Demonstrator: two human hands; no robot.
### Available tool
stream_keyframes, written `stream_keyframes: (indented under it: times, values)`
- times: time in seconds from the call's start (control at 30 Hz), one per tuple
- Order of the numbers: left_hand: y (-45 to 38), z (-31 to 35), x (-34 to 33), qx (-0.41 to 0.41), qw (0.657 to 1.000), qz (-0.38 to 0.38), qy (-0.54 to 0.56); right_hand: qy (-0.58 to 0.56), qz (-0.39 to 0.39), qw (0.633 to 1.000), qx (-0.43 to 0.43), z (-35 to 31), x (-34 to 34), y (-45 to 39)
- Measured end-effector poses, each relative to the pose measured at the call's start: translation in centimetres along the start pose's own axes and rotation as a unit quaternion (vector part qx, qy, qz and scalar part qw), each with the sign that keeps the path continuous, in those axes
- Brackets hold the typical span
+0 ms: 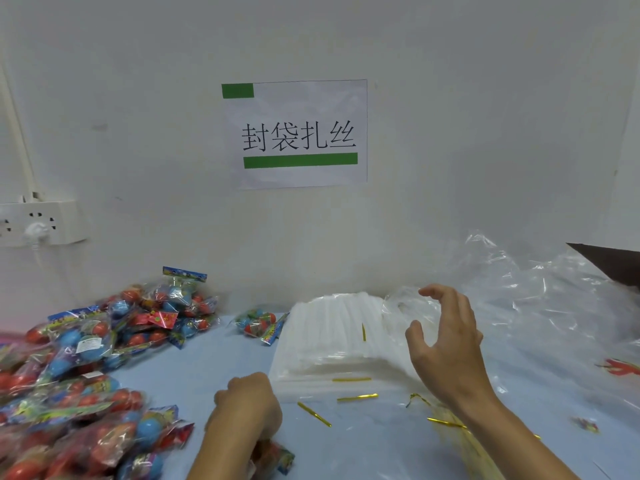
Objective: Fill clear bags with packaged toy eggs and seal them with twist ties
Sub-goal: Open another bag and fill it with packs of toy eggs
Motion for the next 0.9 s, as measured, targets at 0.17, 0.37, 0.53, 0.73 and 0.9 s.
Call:
stream_keyframes:
  times: [0.17,0.37,0.53,0.73,0.9]
  values:
    - [0.4,0.0,1.8,-0.052,0.983,0.123,0.130,0.011,-0.013,1.000,0.010,0.0,-0.3,-0.1]
    - [1.8,0.6,4.7,-0.189,0.825,0.236,0.478,-0.053,-0.166,0.985,0.019,-1.2,-2.6,0.7]
    - [2.1,2.8,3.7,-0.237,0.726,0.176,0.621,-0.171,-0.430,0.886,-0.022,-2.2,-6.4,3.1]
    - [3.0,4.5,3.8,-0.320,0.665,0.163,0.655,-0.221,-0.278,0.930,-0.094,-1.2,-4.8,1.4]
    - [3.4,4.6,4.2,-0.342,0.669,0.185,0.633,-0.263,-0.294,0.912,-0.111,-1.2,-4.9,1.4]
Point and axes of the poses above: each hand's wrist, its own y-axis away from the middle knuckle, its own x-axis out of the back of the hand, z = x × y, the point moved 6 cm from there along -y, towards the middle knuckle, and after that the axes turned 11 degrees about -z, right-handed, at the moved point
